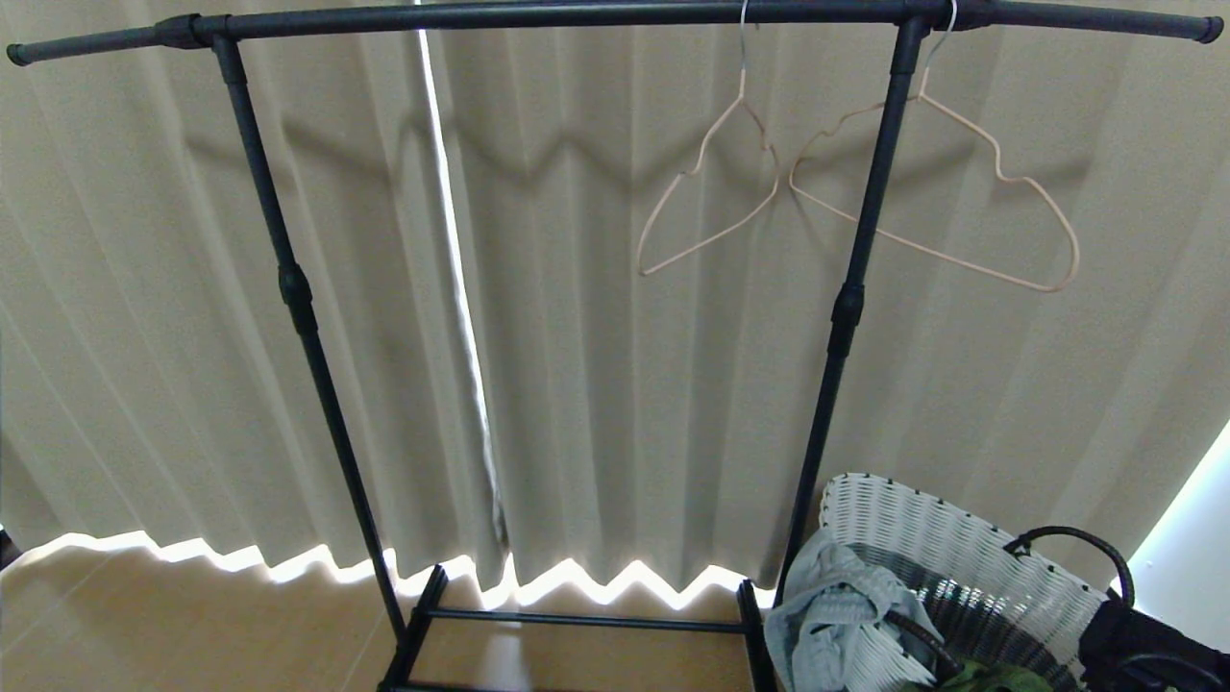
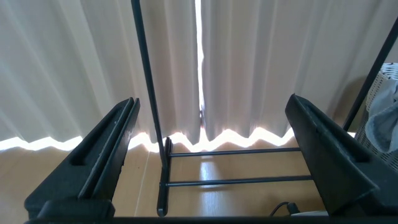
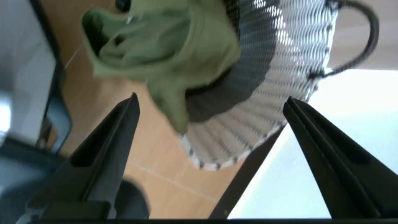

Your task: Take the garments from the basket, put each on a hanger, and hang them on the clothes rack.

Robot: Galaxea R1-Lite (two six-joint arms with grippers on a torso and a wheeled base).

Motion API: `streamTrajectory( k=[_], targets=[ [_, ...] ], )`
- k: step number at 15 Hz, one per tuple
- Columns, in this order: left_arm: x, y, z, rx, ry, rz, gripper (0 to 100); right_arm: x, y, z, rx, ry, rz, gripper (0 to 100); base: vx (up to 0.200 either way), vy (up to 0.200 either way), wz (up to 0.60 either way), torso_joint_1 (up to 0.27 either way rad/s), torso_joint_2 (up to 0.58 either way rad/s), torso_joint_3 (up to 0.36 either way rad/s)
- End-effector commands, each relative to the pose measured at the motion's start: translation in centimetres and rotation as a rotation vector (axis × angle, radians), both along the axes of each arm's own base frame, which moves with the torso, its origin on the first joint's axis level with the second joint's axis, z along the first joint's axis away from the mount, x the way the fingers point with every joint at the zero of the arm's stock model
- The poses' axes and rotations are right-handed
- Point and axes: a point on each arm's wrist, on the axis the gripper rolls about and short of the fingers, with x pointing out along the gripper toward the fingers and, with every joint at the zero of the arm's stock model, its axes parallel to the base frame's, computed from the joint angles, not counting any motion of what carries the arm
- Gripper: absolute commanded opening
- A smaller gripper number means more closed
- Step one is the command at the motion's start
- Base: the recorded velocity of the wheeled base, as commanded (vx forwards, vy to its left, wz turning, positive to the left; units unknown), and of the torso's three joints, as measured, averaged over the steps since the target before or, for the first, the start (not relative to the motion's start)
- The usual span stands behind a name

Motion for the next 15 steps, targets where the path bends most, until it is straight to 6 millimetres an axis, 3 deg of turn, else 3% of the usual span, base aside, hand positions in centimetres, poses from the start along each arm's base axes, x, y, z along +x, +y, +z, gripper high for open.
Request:
streamTrajectory(
  k=[1, 5, 8, 15],
  targets=[
    [0.0, 0.0, 0.0, 0.000, 0.000, 0.000, 100, 2.7, 0.2, -2.4, -0.009, 0.105, 0.010, 100, 0.000, 0.000, 0.00, 0.000, 0.00, 0.000],
    [0.0, 0.0, 0.0, -0.001, -0.001, 0.000, 100, 4.4, 0.1, -3.7, -0.006, 0.128, -0.006, 100, 0.000, 0.000, 0.00, 0.000, 0.00, 0.000],
    [0.0, 0.0, 0.0, -0.001, -0.001, 0.000, 100, 5.7, -1.1, -4.5, -0.006, 0.102, -0.080, 100, 0.000, 0.000, 0.00, 0.000, 0.00, 0.000],
    [0.0, 0.0, 0.0, -0.003, -0.001, 0.000, 100, 6.6, -1.6, -4.6, 0.030, 0.044, -0.094, 100, 0.000, 0.000, 0.00, 0.000, 0.00, 0.000]
  ],
)
